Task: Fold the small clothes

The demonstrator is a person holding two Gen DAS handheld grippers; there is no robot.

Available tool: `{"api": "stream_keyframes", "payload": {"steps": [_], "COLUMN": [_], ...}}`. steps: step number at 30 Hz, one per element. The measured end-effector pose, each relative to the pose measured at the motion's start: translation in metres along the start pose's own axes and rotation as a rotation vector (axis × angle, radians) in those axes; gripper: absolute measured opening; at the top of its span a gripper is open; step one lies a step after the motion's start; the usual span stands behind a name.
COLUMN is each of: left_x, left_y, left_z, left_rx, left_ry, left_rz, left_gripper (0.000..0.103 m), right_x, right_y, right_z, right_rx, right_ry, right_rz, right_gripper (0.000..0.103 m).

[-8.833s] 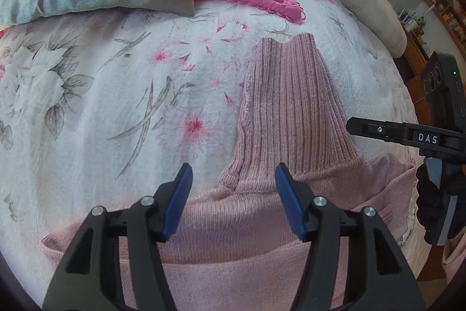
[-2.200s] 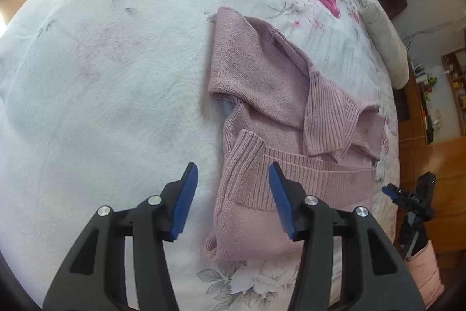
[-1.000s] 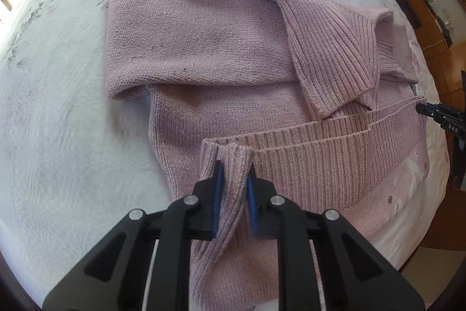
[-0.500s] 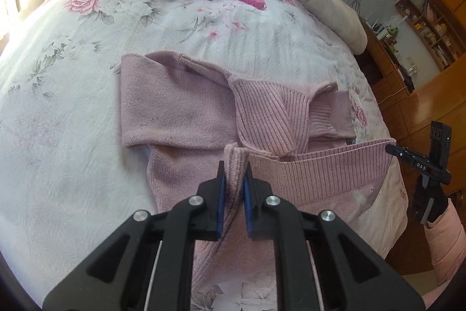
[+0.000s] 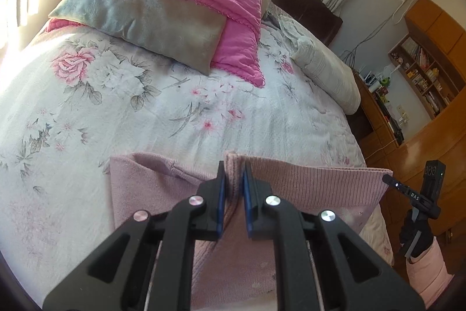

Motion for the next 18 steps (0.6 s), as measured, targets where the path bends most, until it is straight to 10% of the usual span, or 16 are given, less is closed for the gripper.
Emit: {"api": "stream_keyframes", "payload": {"steps": [10,18], "left_x": [-0.063,-0.056], "left_y": [-0.091,-0.069], "left_z": [0.034,0.101], "left_rx": [-0.208,-0.316], "left_ry": [0.097,0.083], "left_rz": [-0.160,-0.153], "left_gripper": [0.013,0.026], "right_x": [0.056,0.069], "right_y": [-0.115,-0.089], "right_z": [0.028,0.096], "right_rx": [-0.197,-0.261], "right_ry": [-0.106,-0.146], "right_rz": [0.147,0.115], "right_gripper": [0.020,0.041]}}
Point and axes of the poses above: each gripper's, at about its wrist camera, not at the fingertips, and y roughly against the way its jaws point, x to its right, z to its underside, the point moved 7 cm from there along -y, roughly the way its jaws point, and after that the axes turned 8 degrees about -y, right-handed, at the moved point
